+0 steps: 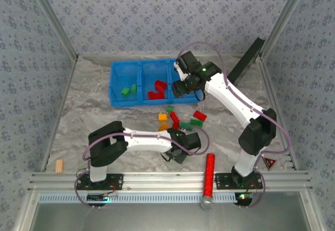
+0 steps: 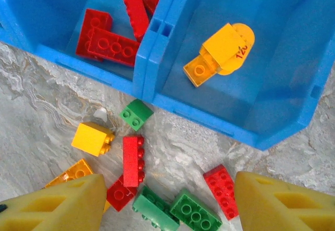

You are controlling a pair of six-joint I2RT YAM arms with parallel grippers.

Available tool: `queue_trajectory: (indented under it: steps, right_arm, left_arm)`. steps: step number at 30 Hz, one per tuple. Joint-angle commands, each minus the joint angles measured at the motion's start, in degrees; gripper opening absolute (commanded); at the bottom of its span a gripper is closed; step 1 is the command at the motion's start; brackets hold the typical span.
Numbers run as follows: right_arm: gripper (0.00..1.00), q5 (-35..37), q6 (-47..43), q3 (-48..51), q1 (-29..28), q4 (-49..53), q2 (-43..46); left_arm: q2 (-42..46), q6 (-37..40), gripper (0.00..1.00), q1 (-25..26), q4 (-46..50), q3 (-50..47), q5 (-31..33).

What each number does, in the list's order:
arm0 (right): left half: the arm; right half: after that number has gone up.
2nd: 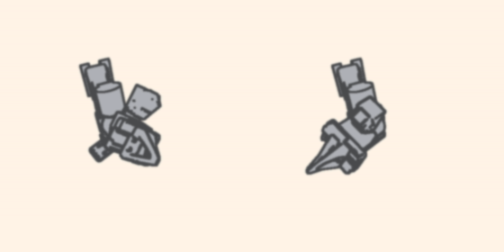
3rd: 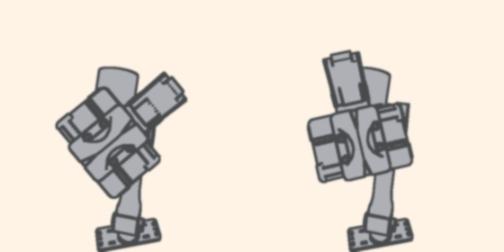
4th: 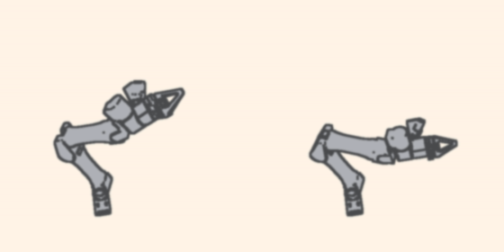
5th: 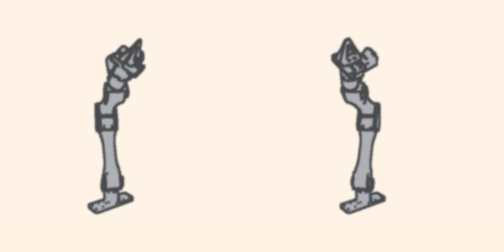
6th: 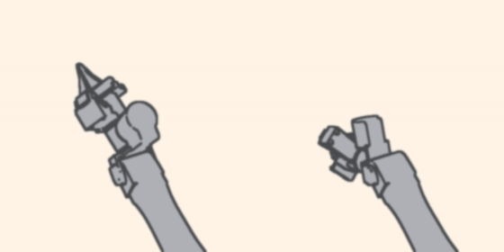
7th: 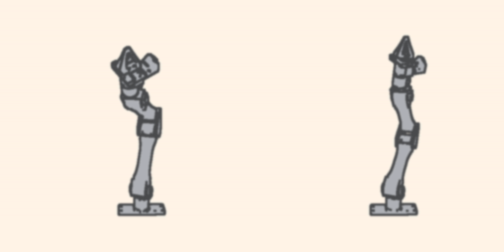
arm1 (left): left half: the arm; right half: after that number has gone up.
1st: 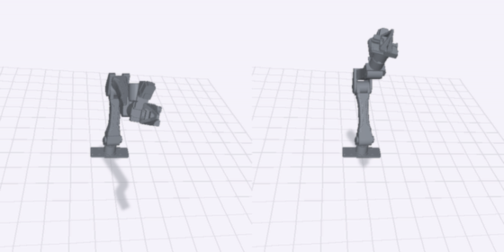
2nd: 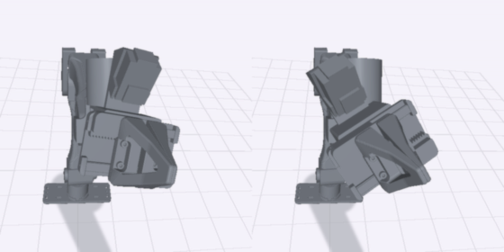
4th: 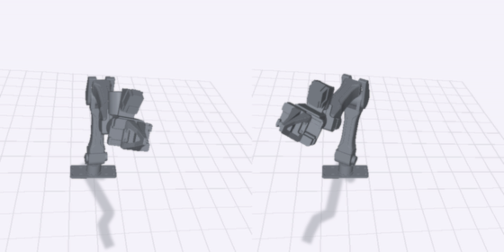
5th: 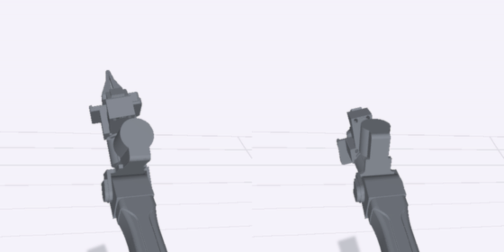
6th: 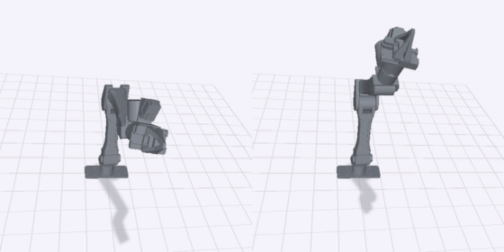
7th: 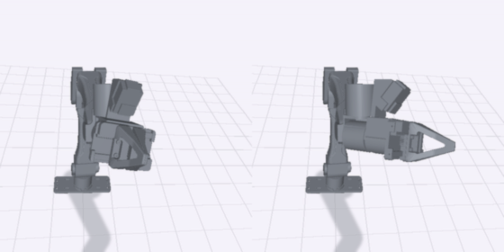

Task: Sort the legos into containers by color
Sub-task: Pick up the lego from the middle-left of the table, then place the lego in the container.

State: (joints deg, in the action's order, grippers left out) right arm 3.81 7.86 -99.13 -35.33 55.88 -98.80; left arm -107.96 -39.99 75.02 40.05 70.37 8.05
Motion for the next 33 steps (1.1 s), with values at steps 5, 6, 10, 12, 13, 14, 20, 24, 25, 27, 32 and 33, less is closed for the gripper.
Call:
queue_trajectory:
  steps: [5,6,10,12,13,14,20,24,25,27,32,33]
  right_arm:
    - [0.68,1.4,0.3,6.3,2.5,4.3,10.3]
    - [0.68,1.4,0.8,8.1,2.8,4.4,11.8]
    - [0.70,0.3,2.8,15.6,4.0,3.6,17.5]
    - [0.70,-1.2,3.9,19.1,4.8,2.6,19.8]
    - [0.70,-2.0,4.7,20.9,5.1,1.8,20.7]
    - [0.70,-2.6,5.4,22.2,5.4,1.2,21.4]
    - [0.70,-6.7,9.2,28.8,4.1,-3.0,23.7]
    - [0.70,-7.8,12.2,33.7,2.9,-5.4,24.2]
    - [0.70,-8.3,13.4,34.3,2.7,-6.0,24.1]
    - [0.71,-8.6,16.0,35.2,2.2,-6.9,24.0]
    - [0.71,-9.9,28.8,36.9,1.5,-8.5,23.7]
    - [0.72,-10.0,31.7,37.3,1.0,-8.5,23.5]
  left_arm:
    - [-0.4,-3.1,0.26,-1.4,2.0,-3.7,-2.9]
    - [0.2,-3.5,0.24,-1.4,1.8,-4.5,-3.6]
    - [3.6,-2.6,0.20,-1.4,3.3,-5.3,-5.1]
    - [6.1,-1.0,0.18,-1.5,5.4,-4.3,-5.5]
    - [8.0,-0.1,0.18,-1.7,6.8,-3.5,-5.5]
    - [9.4,0.8,0.18,-2.1,8.2,-2.8,-5.4]
    - [18.3,5.6,0.17,-9.4,14.1,0.7,-5.6]
    - [23.4,10.7,0.17,-17.9,17.0,2.9,-3.0]
    - [24.3,12.0,0.17,-20.5,17.5,3.6,-2.3]
    - [25.7,14.3,0.18,-25.4,17.7,4.9,-1.4]
    - [26.5,18.7,0.18,-37.8,15.3,6.9,-1.2]
    - [26.3,19.6,0.18,-40.1,14.3,7.1,-1.2]
